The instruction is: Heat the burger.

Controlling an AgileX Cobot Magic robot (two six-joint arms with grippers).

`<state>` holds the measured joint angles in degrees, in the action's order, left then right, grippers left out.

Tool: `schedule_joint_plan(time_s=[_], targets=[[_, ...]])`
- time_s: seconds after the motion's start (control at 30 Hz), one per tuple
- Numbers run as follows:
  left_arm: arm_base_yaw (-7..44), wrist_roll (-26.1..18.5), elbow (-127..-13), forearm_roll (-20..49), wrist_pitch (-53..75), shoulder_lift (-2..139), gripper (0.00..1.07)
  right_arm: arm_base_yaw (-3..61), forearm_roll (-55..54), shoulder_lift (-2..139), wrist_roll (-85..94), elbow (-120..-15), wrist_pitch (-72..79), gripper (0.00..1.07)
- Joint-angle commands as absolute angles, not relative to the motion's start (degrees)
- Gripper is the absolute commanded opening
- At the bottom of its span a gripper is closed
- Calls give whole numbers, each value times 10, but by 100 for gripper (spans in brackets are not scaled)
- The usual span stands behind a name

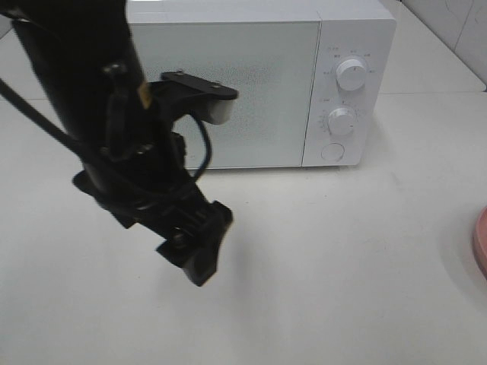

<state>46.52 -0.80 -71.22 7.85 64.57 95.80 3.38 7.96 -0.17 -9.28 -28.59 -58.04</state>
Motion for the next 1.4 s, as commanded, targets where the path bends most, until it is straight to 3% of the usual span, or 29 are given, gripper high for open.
schedule_joint_plan(time_s=[0.03,0.07,0.13,0.2,0.23,0.27,0.33,0.37,0.4,0.63,1.1,1.27,1.4], targets=[[409,0,-660,78,663,914,104,32,80,-18,-87,-285,-577,75],[409,0,-660,78,663,914,104,32,80,-18,-87,-285,-577,75],[343,0,-603,80,658,867,104,32,80,-18,-87,-285,-577,75],[321,0,-587,81,654,849,104,32,80,-18,-87,-285,-577,75],[268,0,-548,84,652,810,104,32,80,-18,-87,-285,-577,75],[268,0,-548,84,652,810,104,32,80,-18,-87,-285,-577,75],[195,-5,-502,85,659,755,104,32,80,-18,-87,-285,-577,75],[195,-5,-502,85,659,755,104,32,80,-18,-87,-285,-577,75],[148,-10,-476,85,668,709,104,32,80,-18,-87,-285,-577,75],[45,-38,-411,81,684,540,104,32,80,-18,-87,-285,-577,75],[29,-45,-312,57,674,256,104,32,80,-18,-87,-285,-577,75],[29,-46,-296,5,604,144,104,32,80,-18,-87,-285,-577,75],[29,-45,-285,0,595,74,104,32,80,-18,-87,-285,-577,75]])
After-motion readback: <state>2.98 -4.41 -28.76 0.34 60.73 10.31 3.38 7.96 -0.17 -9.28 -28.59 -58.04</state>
